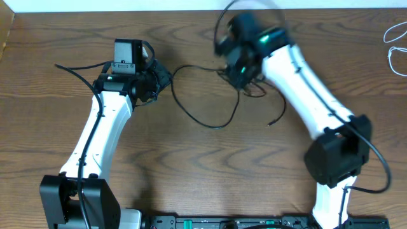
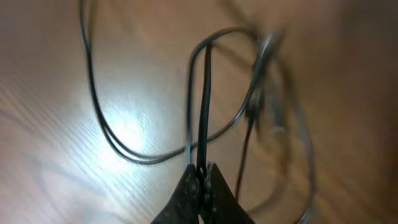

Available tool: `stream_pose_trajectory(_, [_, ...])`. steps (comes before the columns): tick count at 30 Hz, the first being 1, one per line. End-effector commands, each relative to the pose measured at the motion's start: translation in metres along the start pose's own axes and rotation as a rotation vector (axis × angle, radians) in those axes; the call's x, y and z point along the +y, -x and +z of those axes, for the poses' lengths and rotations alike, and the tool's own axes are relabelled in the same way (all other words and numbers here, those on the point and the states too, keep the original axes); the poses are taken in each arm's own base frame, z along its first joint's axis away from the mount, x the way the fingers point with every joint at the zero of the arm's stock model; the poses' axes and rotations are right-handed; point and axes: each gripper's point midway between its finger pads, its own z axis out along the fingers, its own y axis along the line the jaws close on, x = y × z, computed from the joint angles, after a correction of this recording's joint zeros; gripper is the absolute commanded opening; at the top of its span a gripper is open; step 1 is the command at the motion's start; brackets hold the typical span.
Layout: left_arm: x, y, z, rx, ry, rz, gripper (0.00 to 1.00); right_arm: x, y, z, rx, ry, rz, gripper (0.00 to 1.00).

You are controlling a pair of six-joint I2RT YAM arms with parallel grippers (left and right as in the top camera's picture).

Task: Untangle cables
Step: 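Pull the black cable up-right with the right gripper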

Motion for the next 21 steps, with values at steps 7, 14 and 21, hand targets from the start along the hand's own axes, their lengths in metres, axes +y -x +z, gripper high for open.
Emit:
stream_pose_trajectory(7, [0.003,0.001,-0.002,-0.003,0.02,0.009,0.38,-0.035,0.05,-0.159,-0.454,0.276,0.217,0.01])
stream_pose_trajectory(14, [0.003,0.001,-0.002,-0.003,0.019,0.009,0.38,-0.091,0.031,-0.188,-0.54,0.283,0.351,0.01])
stream_pose_trajectory(21, [0.003,0.001,-0.002,-0.003,0.019,0.009,0.38,-0.106,0.005,-0.171,-0.424,0.162,0.375,0.01])
